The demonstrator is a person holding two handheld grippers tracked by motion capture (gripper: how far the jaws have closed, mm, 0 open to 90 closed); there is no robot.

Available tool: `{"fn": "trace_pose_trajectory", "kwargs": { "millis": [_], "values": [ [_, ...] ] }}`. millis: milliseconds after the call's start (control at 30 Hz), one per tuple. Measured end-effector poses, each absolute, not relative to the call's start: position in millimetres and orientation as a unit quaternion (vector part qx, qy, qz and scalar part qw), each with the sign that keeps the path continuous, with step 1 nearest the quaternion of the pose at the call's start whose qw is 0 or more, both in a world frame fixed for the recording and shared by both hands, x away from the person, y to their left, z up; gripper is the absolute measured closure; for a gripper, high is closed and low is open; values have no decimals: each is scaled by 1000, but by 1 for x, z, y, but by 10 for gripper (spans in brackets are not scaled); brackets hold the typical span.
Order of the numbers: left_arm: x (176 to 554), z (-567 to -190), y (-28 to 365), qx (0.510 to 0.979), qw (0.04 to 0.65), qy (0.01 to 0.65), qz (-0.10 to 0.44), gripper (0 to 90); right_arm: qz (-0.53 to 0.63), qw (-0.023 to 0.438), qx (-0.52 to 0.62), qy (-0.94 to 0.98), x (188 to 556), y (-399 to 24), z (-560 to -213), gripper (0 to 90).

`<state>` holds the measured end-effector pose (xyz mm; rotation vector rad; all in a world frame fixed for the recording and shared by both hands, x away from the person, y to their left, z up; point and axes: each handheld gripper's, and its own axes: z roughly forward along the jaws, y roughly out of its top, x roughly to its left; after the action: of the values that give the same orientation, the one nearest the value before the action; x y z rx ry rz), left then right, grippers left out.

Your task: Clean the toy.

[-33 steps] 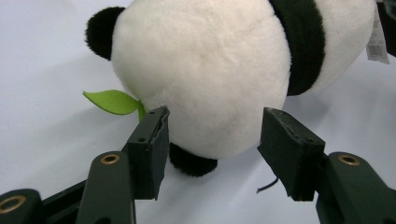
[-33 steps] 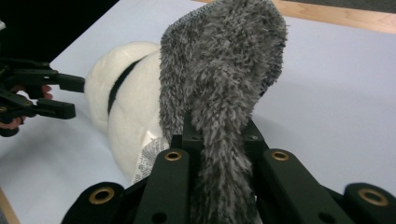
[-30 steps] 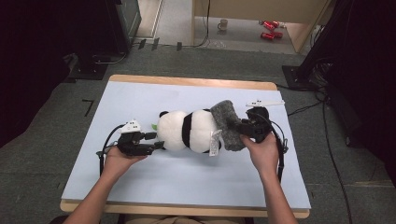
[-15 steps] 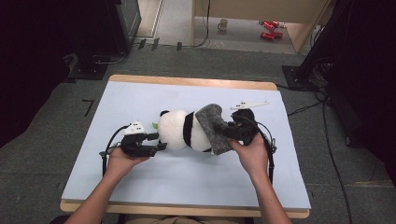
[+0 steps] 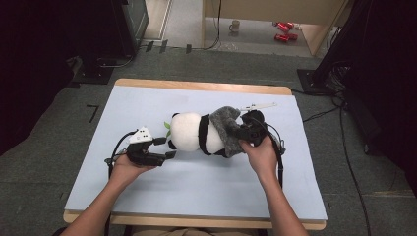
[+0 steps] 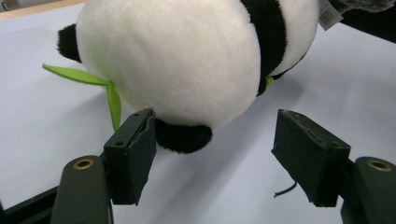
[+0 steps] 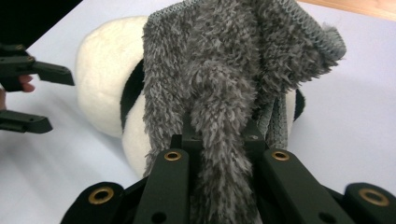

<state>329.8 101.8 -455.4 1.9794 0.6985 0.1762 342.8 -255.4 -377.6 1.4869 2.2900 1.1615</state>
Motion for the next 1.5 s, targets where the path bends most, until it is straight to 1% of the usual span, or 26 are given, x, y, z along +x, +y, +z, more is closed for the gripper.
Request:
{"fn": "trace_pose_trajectory", "kwargs": {
  "millis": [400,533,667,800,900,933,1000,1033,1133,1167,1267,1333,1400,1500],
  "values": [
    [336,-462,88,822,484,288,81,300,387,80,515,760,367,-259,-379,791],
    [340,-466,83,820,479,296,102,287,388,77,517,759,372,-258,-378,791],
    [347,-469,78,812,481,312,111,284,389,77,518,758,376,-257,-377,791],
    [354,-471,74,805,494,311,109,262,389,77,519,757,378,-257,-377,791],
    [356,-476,69,804,494,309,121,239,391,78,519,756,379,-256,-378,792],
    [357,-476,67,804,491,311,128,254,391,79,519,756,380,-255,-378,792],
    [360,-477,65,801,491,315,135,346,390,82,519,756,380,-254,-378,792],
    [360,-476,65,799,490,322,131,436,391,85,521,754,380,-254,-378,792],
    [360,-469,66,793,489,347,108,623,398,86,522,750,381,-256,-376,792],
    [360,-466,66,792,491,347,101,667,403,86,522,747,381,-257,-373,792],
    [358,-452,69,782,505,360,62,706,414,96,521,740,378,-259,-360,793],
    [357,-441,73,765,513,388,20,710,432,103,512,735,374,-259,-345,793],
    [350,-433,74,767,505,395,13,709,448,107,502,732,368,-257,-330,793],
    [341,-432,72,771,492,403,9,702,457,105,486,738,361,-246,-314,792]
  ]
}}
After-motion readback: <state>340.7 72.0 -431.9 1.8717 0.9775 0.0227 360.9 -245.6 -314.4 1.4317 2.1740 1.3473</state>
